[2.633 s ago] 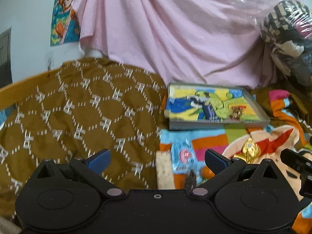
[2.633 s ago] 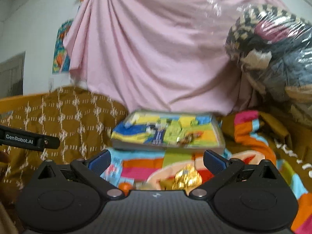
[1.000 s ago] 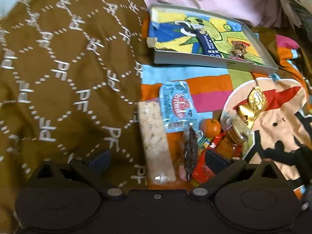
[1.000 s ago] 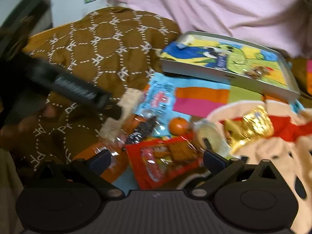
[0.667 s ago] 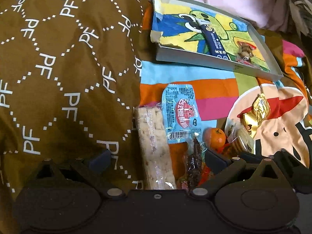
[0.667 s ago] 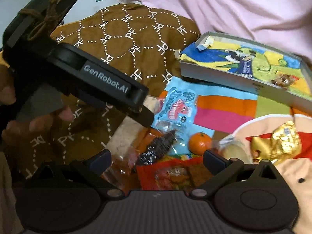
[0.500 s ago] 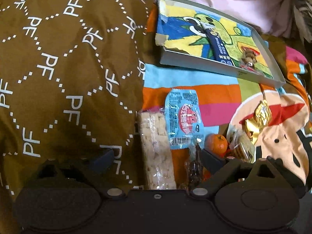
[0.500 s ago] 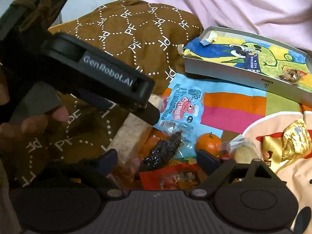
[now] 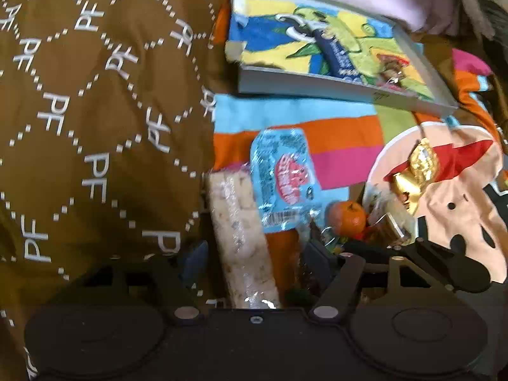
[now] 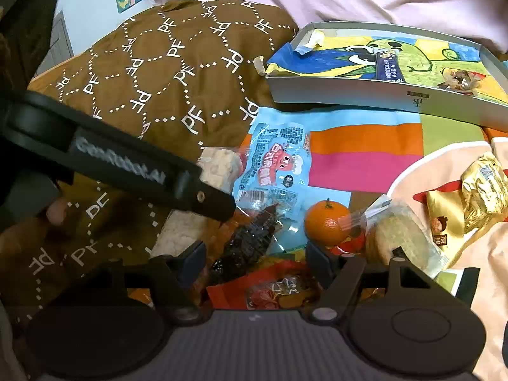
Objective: Organize snacks
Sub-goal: 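Grasp the white puffed rice bar with the left tool while the right tool grasps the dark dried strip, then lift the rice bar with the left tool while the right tool lifts the dried strip toward the tray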
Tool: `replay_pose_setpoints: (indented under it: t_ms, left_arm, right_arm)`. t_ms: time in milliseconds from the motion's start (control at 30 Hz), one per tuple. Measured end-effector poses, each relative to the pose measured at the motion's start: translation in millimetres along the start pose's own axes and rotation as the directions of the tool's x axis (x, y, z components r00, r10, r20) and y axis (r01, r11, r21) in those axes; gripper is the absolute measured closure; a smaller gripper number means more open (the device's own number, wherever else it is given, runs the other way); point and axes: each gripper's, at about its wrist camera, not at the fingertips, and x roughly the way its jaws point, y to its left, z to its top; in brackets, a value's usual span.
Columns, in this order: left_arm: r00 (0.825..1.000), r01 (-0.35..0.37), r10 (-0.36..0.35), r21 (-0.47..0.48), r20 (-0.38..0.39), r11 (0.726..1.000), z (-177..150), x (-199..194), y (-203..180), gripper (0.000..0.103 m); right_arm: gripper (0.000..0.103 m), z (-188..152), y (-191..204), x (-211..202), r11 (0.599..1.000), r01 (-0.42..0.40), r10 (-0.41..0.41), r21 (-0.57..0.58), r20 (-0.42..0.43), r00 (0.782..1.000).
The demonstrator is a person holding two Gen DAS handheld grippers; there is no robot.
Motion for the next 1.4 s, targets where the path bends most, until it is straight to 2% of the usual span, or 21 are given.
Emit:
replay_pose_setpoints:
  t_ms: [233,300,467,600,800,1067,1133,1233,1400]
  left_arm:
    - [0.999,-0.028,0.025,-0.066,-0.040,0.997,-1,9,11,0.048]
    - [0.998,-0.030,0.026,-0.085,-0.051,0.996,-1,12,14,0.056]
    - [0.997,-0.012,0.002,-0.124,-0.079,0.992,-3,16,19,0.061]
    - [0.996,-0.016,0.007,-0.111,-0.084,0.994,-5,17,15,0.062]
    - [0.995,-0.007,-0.003,-0.094,-0.102,0.996,-6,25,14,0.059]
    - [0.996,-0.018,0.010,-0.098,-0.089,0.995,-8,18,12,0.067]
    - [0.996,-0.013,0.005,-0.100,-0.084,0.995,-8,13,11,0.068]
    - [0.996,-0.012,0.002,-0.115,-0.087,0.993,-9,10,11,0.069]
    - [0.996,-0.010,-0.005,-0.156,-0.093,0.988,-12,2,14,0.069]
  right_arm:
    - [0.029,3,5,7,1.000,-0.001,0.001,0.008,0.007,1.000]
    - [0.033,2,6,10,1.000,-0.006,0.006,0.017,-0.005,1.000]
    - [0.043,2,13,8,1.000,0.010,-0.010,-0.012,-0.027,1.000]
    - [0.044,-2,23,3,0.998,0.038,-0.042,-0.058,-0.069,0.997]
    - [0.040,-6,29,6,0.994,0.057,-0.063,-0.092,-0.072,0.995]
    - [0.054,-13,40,-1,0.978,0.098,-0.111,-0.186,-0.059,0.992]
    - [0.055,-16,47,-4,0.965,0.113,-0.129,-0.235,-0.051,0.990]
    - [0.056,-24,61,-6,0.924,0.167,-0.187,-0.345,-0.025,0.982]
    - [0.056,-39,82,-8,0.807,0.272,-0.285,-0.523,0.059,0.957]
